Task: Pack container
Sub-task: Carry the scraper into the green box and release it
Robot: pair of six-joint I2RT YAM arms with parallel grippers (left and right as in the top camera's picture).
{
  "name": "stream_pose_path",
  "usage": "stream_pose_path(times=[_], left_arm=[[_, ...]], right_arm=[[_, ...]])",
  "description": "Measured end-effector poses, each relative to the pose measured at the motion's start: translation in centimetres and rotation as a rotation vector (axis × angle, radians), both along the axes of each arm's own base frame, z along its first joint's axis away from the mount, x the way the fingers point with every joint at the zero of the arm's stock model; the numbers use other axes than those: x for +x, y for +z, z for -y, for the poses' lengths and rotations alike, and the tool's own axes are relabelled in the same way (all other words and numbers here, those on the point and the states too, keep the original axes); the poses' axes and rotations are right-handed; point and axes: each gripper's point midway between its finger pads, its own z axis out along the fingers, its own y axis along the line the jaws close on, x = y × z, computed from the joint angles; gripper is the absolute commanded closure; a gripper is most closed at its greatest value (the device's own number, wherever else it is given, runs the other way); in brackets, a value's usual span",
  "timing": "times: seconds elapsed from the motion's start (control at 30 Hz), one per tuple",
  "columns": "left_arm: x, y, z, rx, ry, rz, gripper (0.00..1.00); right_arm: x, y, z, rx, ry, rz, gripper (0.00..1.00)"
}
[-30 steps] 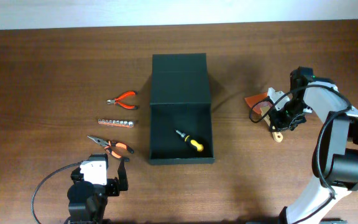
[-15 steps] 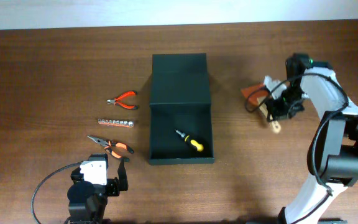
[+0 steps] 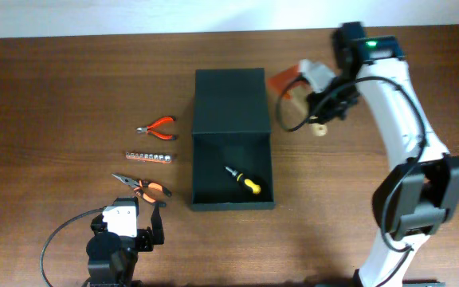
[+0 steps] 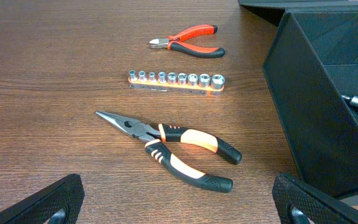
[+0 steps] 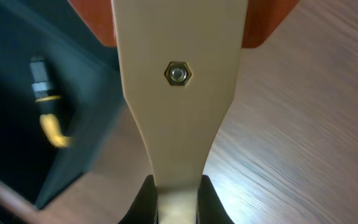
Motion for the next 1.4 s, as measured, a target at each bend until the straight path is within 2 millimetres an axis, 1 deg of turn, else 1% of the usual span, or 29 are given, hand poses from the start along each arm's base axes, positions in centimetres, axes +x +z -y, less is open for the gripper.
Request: stream_pose_path(times=[0.1, 0.2, 0.3, 0.37, 0.47, 0.53, 0.67, 0.77, 0.93, 1.03, 1.07, 1.1, 1.13, 1.2, 1.3, 1.4], left_arm=[[0.0, 0.0, 0.0, -0.001, 0.0, 0.0, 0.01], [0.0, 0.0, 0.0, -0.001, 0.0, 0.0, 0.01], [0.0, 0.0, 0.0, 0.0, 0.0, 0.0, 0.01], [0.0, 0.0, 0.0, 0.0, 0.0, 0.0, 0.01], [0.0, 0.0, 0.0, 0.0, 0.0, 0.0, 0.01], [0.0, 0.0, 0.0, 0.0, 0.0, 0.0, 0.01], [0.0, 0.0, 0.0, -0.001, 0.0, 0.0, 0.01], [0.0, 0.0, 0.0, -0.001, 0.0, 0.0, 0.01], [0.0, 0.0, 0.0, -0.001, 0.0, 0.0, 0.01], [0.0, 0.0, 0.0, -0.001, 0.0, 0.0, 0.01], [0.0, 0.0, 0.0, 0.0, 0.0, 0.0, 0.01], [0.0, 0.0, 0.0, 0.0, 0.0, 0.0, 0.01], [0.0, 0.0, 0.0, -0.001, 0.0, 0.0, 0.01], [0.0, 0.0, 0.0, -0.001, 0.0, 0.0, 0.01], [0.0, 0.0, 0.0, 0.0, 0.0, 0.0, 0.01], [0.0, 0.0, 0.0, -0.001, 0.0, 0.0, 0.01]], right_arm=[[-2.2, 0.0, -4.8, 0.002, 0.13, -0.018, 0.96], [-4.4, 0.0, -8.9, -0.008, 0.251, -0.016, 0.96], [-6.3, 0.0, -11.9, -0.015, 0.343, -0.014, 0.96], [-7.1, -0.2, -12.9, -0.02, 0.376, -0.015, 0.96], [-7.8, -1.2, -13.4, -0.031, 0.4, -0.025, 0.96], [-8.3, -2.6, -13.4, -0.043, 0.408, -0.039, 0.96], [-9.5, -6.0, -12.5, -0.072, 0.406, -0.093, 0.96], [-9.9, -7.8, -12.3, -0.073, 0.405, -0.099, 0.96], [-10.3, -9.2, -12.3, -0.065, 0.407, -0.102, 0.95], [-10.9, -10.0, -11.8, -0.073, 0.407, -0.125, 0.94], [-11.2, -10.3, -11.7, -0.077, 0.405, -0.135, 0.9], [-11.6, -10.5, -11.3, -0.089, 0.402, -0.152, 0.79], [-11.9, -10.7, -11.1, -0.096, 0.397, -0.163, 0.64], [-12.0, -10.8, -11.0, -0.099, 0.396, -0.17, 0.41], [-12.0, -10.8, -11.1, -0.096, 0.384, -0.169, 0.23], [-12.0, -10.8, -11.2, -0.095, 0.376, -0.171, 0.15]])
